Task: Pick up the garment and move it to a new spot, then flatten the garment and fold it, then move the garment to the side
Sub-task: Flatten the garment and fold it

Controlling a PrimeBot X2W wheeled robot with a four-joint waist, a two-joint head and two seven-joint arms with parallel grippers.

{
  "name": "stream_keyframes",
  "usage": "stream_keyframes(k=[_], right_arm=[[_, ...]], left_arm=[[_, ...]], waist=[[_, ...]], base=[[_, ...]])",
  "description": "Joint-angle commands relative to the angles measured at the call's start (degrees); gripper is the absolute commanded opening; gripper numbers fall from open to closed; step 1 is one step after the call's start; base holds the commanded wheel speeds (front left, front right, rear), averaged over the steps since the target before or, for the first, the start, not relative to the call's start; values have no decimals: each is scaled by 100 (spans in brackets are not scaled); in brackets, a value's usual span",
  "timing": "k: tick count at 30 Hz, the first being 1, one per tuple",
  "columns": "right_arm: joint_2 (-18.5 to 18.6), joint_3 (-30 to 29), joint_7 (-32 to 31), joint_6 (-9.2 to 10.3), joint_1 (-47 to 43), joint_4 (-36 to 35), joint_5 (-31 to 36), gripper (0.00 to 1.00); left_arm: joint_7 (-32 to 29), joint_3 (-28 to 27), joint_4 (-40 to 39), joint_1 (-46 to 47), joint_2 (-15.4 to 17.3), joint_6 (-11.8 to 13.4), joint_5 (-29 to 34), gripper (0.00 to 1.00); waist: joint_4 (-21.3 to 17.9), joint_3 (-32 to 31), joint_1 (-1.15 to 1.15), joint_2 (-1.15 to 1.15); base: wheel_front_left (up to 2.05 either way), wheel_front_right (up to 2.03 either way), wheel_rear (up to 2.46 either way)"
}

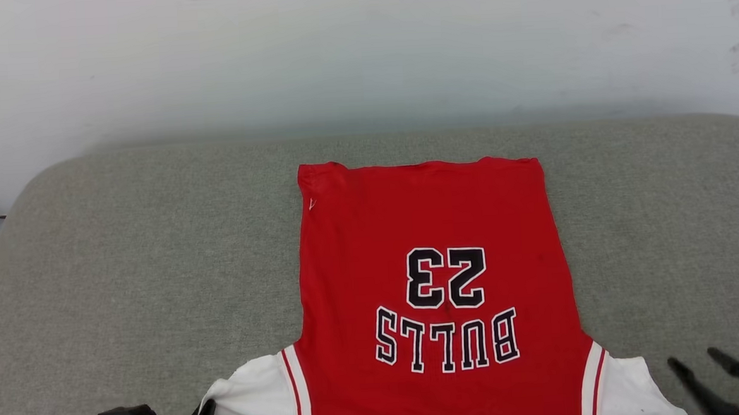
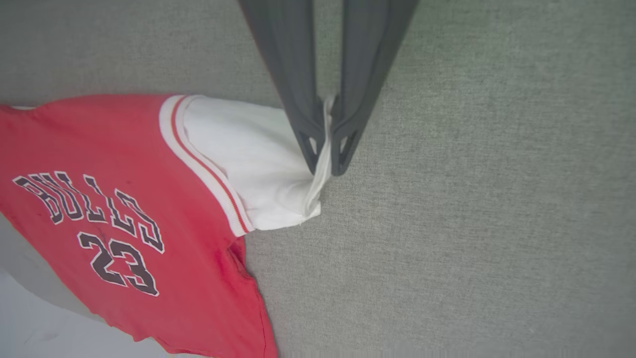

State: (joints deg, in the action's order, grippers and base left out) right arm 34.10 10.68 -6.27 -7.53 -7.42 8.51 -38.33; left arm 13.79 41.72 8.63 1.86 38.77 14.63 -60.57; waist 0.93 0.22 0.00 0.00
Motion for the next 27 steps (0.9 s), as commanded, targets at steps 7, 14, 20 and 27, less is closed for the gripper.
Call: stream_keyframes(k=[7, 14, 20, 27], right_arm=[[89, -722, -229, 8, 932, -667, 326, 100], [167, -824, -883, 7, 2643, -682, 394, 100], [597, -228, -2057, 7, 4031, -257, 362, 100], [824, 586, -3817, 8, 5380, 414, -54, 100]], left_arm=[[52, -46, -233, 415, -78, 164, 300, 0], [35, 49, -529, 974, -240, 295, 689, 0], [67, 82, -653, 1408, -450, 301, 941, 0], [101, 137, -627, 1807, -717, 216, 1182, 0]], waist=[[208, 452, 0, 0], [554, 1150, 0, 0], [837, 1720, 0, 0], [1088, 2302, 0, 0]], base=[[0, 0, 0], [0, 0, 0], [0, 0, 0], [0, 0, 0]])
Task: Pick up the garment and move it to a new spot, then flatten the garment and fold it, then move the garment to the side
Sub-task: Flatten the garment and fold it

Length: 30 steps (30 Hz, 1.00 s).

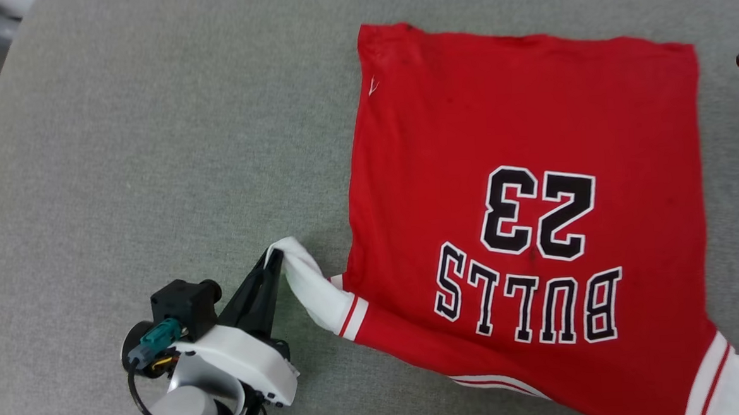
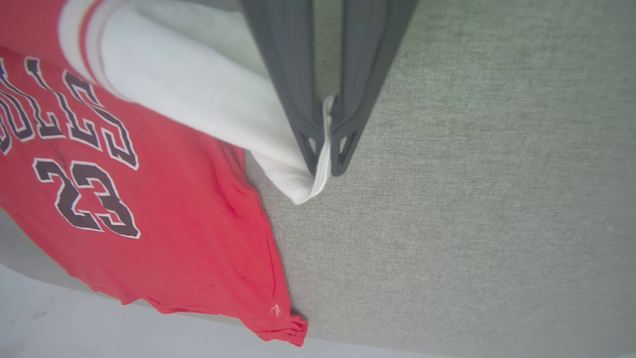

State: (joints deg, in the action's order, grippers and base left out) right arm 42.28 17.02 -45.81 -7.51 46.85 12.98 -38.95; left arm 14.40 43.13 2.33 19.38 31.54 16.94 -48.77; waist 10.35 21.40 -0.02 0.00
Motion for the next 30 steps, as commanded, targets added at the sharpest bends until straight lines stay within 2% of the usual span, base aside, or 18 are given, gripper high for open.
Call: stream_keyframes(k=[1, 6, 11, 17, 23, 24, 25, 30], right_arm=[[29, 63, -156, 5, 131, 49, -30, 100], [18, 242, -1050, 5, 877, 586, -55, 100], [-69, 272, -1370, 5, 1275, 1008, 82, 100], [-1, 475, -1485, 5, 1057, 1347, 221, 100], [-63, 704, -1486, 4, 597, 1558, 60, 100], [-60, 696, -1413, 4, 601, 1555, 55, 37], [-48, 707, -1342, 4, 614, 1552, 66, 0], [45, 725, -891, 6, 918, 1456, 57, 0]], left_arm=[[47, 0, 17, 113, -33, -23, 35, 0], [53, 23, 128, 375, -267, -157, 184, 0], [75, -7, 304, 549, -521, -317, 282, 0], [74, -84, 498, 664, -808, -508, 431, 0], [77, -258, 644, 637, -999, -673, 599, 0], [77, -289, 668, 622, -1023, -703, 626, 0], [78, -319, 694, 604, -1047, -728, 641, 0], [78, -483, 813, 491, -1112, -835, 745, 0]], waist=[[170, 265, 2, 0], [345, 607, 2, 0], [514, 861, 2, 0], [684, 1068, 2, 0], [745, 1116, 2, 0], [744, 1110, 2, 0], [742, 1091, 2, 0], [664, 931, 2, 0]], base=[[0, 0, 0], [0, 0, 0], [0, 0, 0], [0, 0, 0], [0, 0, 0], [0, 0, 0], [0, 0, 0], [0, 0, 0]])
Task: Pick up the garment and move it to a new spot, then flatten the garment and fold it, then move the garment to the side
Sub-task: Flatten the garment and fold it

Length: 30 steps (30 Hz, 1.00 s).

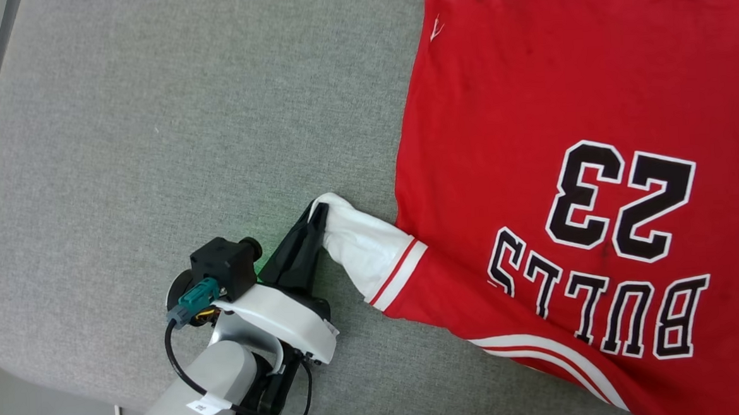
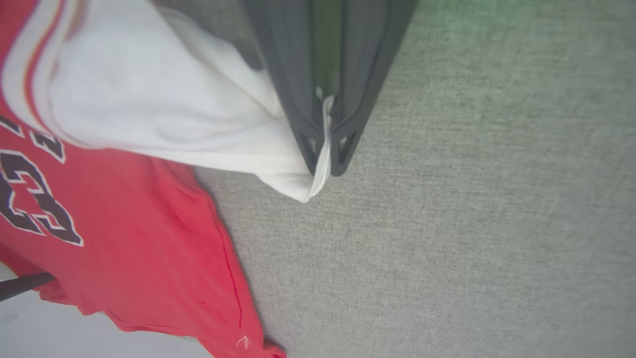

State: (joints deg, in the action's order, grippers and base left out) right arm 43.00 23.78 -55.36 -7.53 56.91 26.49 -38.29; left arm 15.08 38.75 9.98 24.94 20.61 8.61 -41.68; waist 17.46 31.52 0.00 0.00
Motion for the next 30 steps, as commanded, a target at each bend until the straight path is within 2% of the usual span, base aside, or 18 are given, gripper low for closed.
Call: stream_keyframes(k=[1, 10, 13, 21, 30], right_arm=[[-4, 74, 140, 9, -24, 85, 2, 0], [222, 642, 833, 9, -72, -247, -308, 0], [416, 829, 1136, 9, -266, -444, -498, 0], [1099, 1022, 1788, 9, -1501, -1055, -1047, 0], [1465, 856, 2364, 9, -2899, -1373, -1353, 0]], left_arm=[[10, -70, 69, -103, -20, -25, 62, 0], [12, -258, 175, -433, 121, -26, 93, 0], [10, -277, 190, -573, 182, -11, 63, 0], [-68, -320, 147, -1014, 397, 124, -72, 0], [-125, -406, -4, -1456, 649, 313, -185, 0]], waist=[[-70, -135, 0, 0], [-463, -797, 0, 0], [-586, -1045, 0, 0], [-955, -1635, 0, 0], [-1370, -2026, 0, 0]], base=[[0, 0, 0], [0, 0, 0], [0, 0, 0], [0, 0, 0], [0, 0, 0]])
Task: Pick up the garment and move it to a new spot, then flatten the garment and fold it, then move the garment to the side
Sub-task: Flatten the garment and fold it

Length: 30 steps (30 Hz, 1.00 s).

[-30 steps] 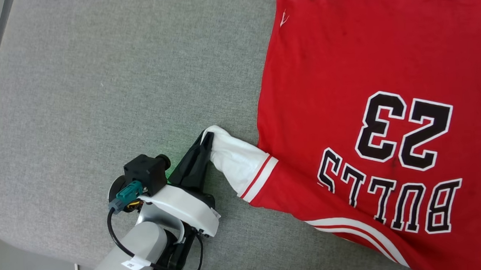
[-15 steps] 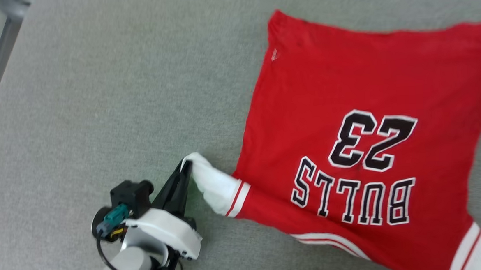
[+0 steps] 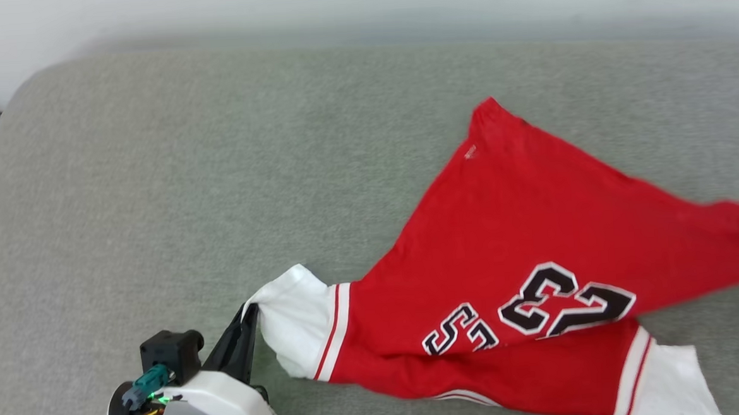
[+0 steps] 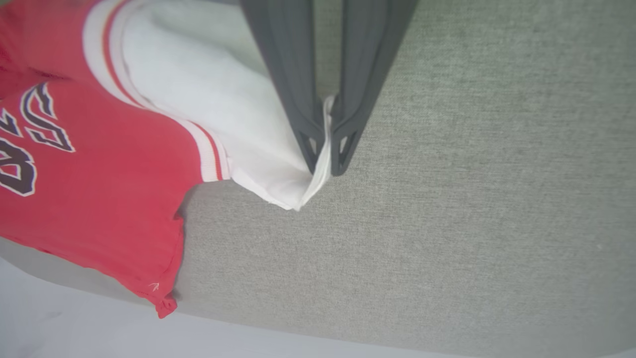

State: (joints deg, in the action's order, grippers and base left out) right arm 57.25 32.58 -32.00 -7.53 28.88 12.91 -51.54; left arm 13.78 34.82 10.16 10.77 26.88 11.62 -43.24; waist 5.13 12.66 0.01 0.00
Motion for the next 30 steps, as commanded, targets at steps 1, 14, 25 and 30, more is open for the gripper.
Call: stream_keyframes(k=[1, 14, 25, 30], right_arm=[[53, -58, 87, 9, -298, -46, -64, 0], [-565, -768, 502, 9, -3085, 119, -215, 0], [-916, -1499, 758, 9, -3048, -226, 420, 100], [-866, -2012, 1003, 6, -2561, -751, 910, 100]], left_arm=[[-1, -26, -40, -87, 47, 44, -35, 0], [-35, -70, -213, -413, 221, 188, -109, 0], [-58, -52, -254, -396, 267, 201, -113, 0], [-61, -35, -323, -325, 263, 234, -69, 0]], waist=[[-182, -187, -1, 0], [-508, -427, -1, 0], [-490, -433, -1, 0], [-429, -365, -1, 0]], base=[[0, 0, 0], [0, 0, 0], [0, 0, 0], [0, 0, 0]])
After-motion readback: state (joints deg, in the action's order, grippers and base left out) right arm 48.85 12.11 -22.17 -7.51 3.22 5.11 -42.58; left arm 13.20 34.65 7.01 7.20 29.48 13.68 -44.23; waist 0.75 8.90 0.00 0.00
